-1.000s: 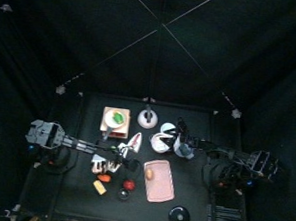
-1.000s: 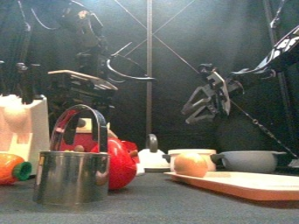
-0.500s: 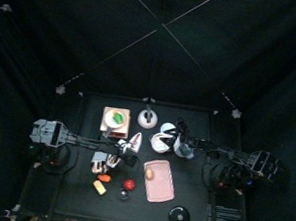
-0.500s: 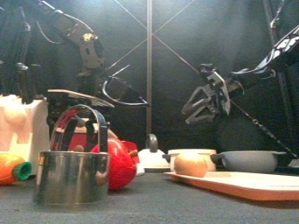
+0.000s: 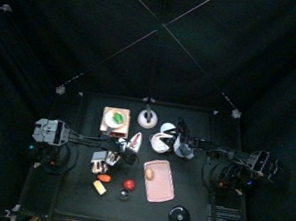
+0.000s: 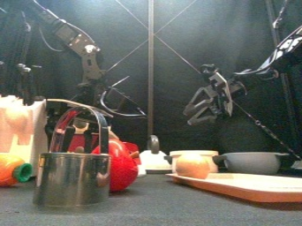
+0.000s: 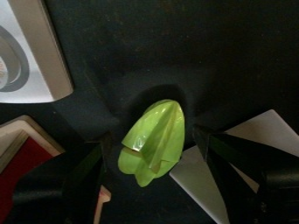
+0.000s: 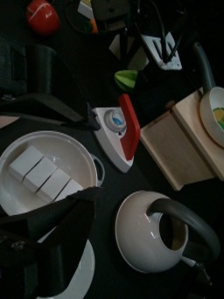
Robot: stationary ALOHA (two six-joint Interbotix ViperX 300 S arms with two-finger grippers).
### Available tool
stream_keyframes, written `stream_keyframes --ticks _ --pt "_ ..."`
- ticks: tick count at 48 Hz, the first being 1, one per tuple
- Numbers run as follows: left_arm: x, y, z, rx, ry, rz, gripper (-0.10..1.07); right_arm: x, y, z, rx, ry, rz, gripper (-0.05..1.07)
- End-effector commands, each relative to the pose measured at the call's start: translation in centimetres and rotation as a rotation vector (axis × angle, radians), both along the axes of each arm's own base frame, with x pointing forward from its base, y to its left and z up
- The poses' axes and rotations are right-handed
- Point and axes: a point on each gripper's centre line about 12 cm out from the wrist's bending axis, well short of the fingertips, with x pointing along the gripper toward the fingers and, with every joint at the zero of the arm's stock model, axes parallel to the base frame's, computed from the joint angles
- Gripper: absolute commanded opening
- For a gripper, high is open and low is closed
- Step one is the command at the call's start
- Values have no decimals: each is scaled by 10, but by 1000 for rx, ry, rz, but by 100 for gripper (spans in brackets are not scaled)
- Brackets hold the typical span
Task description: Grab starfruit
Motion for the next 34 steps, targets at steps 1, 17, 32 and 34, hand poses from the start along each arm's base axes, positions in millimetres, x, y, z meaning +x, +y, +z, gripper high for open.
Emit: stream_keyframes --ticks 1,17,32,34 --pt "3 1 4 -6 -15 2 104 3 -2 11 -16 -33 0 88" --pt "5 2 0 -9 -26 2 96 3 -2 11 -15 -33 -1 88" --pt "11 2 7 -6 -54 7 85 3 -2 11 -15 -31 0 88" --pt "14 2 11 -4 -68 7 85 3 -2 11 -16 -33 0 88"
